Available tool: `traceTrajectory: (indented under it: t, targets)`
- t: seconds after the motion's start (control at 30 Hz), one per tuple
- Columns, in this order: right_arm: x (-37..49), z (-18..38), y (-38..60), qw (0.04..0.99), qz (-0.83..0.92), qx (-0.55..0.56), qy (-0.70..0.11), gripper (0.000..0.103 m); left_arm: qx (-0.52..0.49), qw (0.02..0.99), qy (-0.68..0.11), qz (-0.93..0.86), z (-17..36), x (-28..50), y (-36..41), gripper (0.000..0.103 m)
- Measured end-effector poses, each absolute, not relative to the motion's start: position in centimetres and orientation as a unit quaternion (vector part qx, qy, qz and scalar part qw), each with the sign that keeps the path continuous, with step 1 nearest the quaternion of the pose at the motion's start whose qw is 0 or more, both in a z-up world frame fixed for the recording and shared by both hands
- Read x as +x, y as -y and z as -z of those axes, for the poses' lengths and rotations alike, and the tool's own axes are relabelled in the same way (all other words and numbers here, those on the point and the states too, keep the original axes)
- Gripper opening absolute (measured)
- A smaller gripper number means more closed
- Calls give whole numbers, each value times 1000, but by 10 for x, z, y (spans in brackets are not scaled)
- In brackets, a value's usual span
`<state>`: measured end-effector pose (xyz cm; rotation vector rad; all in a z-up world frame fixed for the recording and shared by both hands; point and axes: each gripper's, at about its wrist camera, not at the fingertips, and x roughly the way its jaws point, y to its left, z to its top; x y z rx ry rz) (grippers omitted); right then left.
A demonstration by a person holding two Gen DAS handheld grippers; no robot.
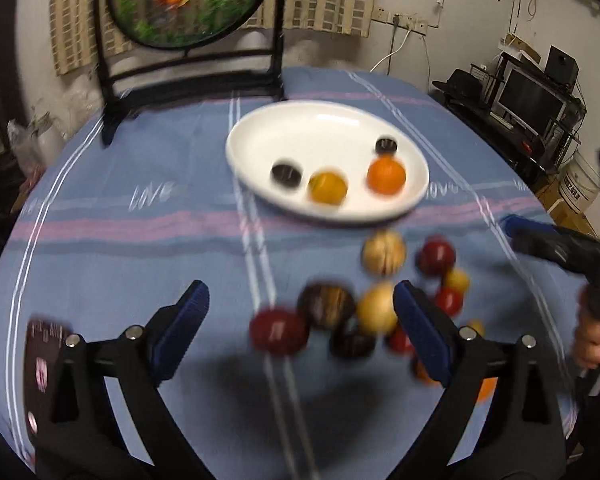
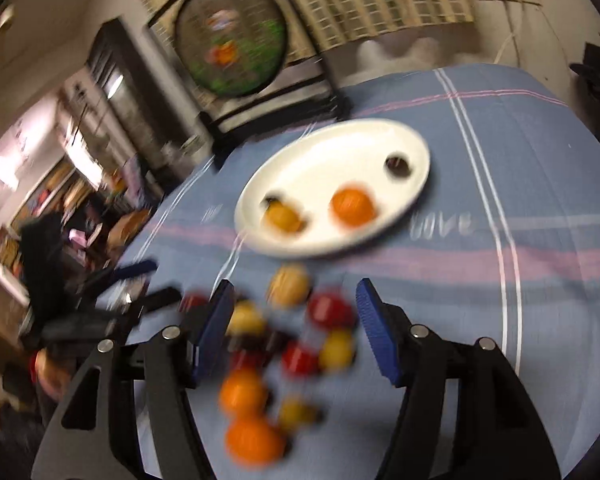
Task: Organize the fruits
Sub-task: 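Carry both fruits over the white plate and release them, then grasp a red plum with the left tool while the right tool grasps a large tangerine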
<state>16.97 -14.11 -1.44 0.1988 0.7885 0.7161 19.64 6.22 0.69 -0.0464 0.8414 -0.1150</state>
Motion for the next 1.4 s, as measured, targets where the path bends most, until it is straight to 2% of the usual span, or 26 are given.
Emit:
traceTrajectory:
  t: [0.2, 0.47, 0.73, 1.07, 1.3, 1.37, 1.4]
  targets:
    - [99, 38, 124, 855, -331, 44, -398, 64, -25, 914, -399, 67, 14, 142, -76, 95]
    - [101, 54, 102, 868, -279, -3, -412, 62, -40, 912, -402, 72, 30, 116, -84, 95]
    - [115, 71, 90, 857, -276, -10, -434, 47, -32, 911, -406, 64, 33, 116, -83, 95]
    - [118, 77, 123, 833, -332, 98, -431, 43, -7, 909, -413, 57, 32, 129, -75, 95]
    - [113, 71, 132, 832, -351, 122, -412, 44, 26, 915, -398, 58, 20, 153, -66, 95]
    - [113, 70, 133, 830, -354, 130, -411, 44, 30, 915, -397, 61, 20, 159, -65, 94]
    - [113, 70, 134, 830, -353, 133, -410, 44, 32, 915, -398, 62, 20, 161, -65, 90]
